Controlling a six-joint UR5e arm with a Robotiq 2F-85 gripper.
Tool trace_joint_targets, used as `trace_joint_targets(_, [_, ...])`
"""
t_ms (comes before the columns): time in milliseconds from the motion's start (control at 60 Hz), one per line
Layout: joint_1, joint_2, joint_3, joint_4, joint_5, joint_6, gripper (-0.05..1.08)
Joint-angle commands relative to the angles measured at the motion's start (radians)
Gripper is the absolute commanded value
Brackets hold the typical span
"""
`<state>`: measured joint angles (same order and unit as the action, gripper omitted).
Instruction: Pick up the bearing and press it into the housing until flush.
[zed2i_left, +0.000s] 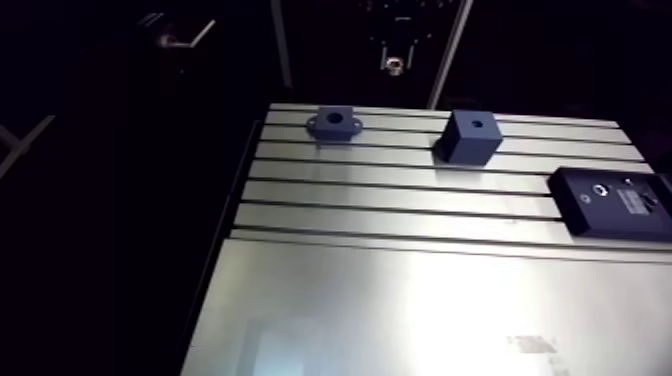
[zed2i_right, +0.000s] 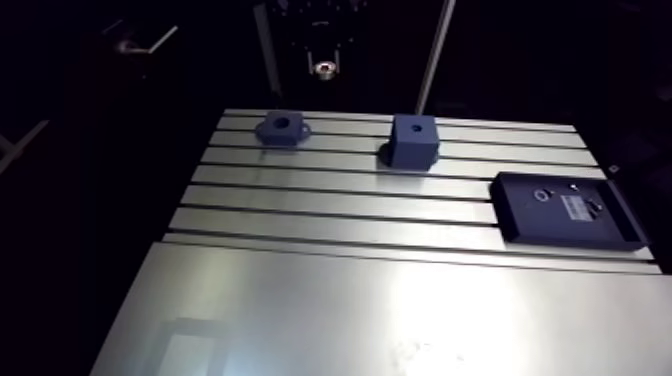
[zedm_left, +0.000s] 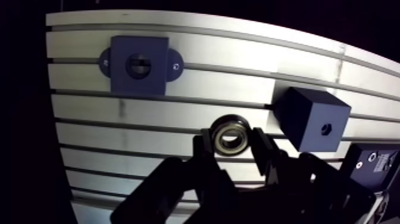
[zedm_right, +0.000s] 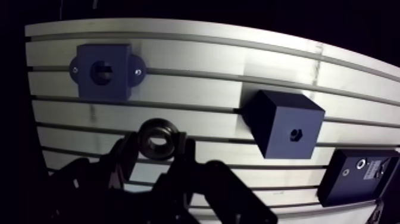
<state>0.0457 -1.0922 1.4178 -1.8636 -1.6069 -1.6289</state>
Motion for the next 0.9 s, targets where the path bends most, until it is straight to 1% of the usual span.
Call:
trace_joint_targets(17, [0.020, 0.034, -0.015, -0.005, 0.001, 0.039, 0.61])
trace_joint_targets(233, [0.034, 0.060, -0.020, -0.016, 0.002, 0.043, 0.61])
trace_joint_targets(283, [0.044, 0.069, -0.021, -0.016, -0.004, 0.055, 0.61])
trace_joint_targets(367, [0.056, 0.077, -0.025, -0.018, -0.005, 0.060, 0.61])
trace_joint_targets(583, [0.090, 0.113, -0.069, -0.018, -0.003, 0.083, 0.61])
trace_joint_targets(817, [0.110, 0.146, -0.093, -0.021, -0.003, 0.086, 0.62])
trace_joint_targets(900, [0.117, 0.154, -0.096, -0.044, -0.006, 0.084, 0.61])
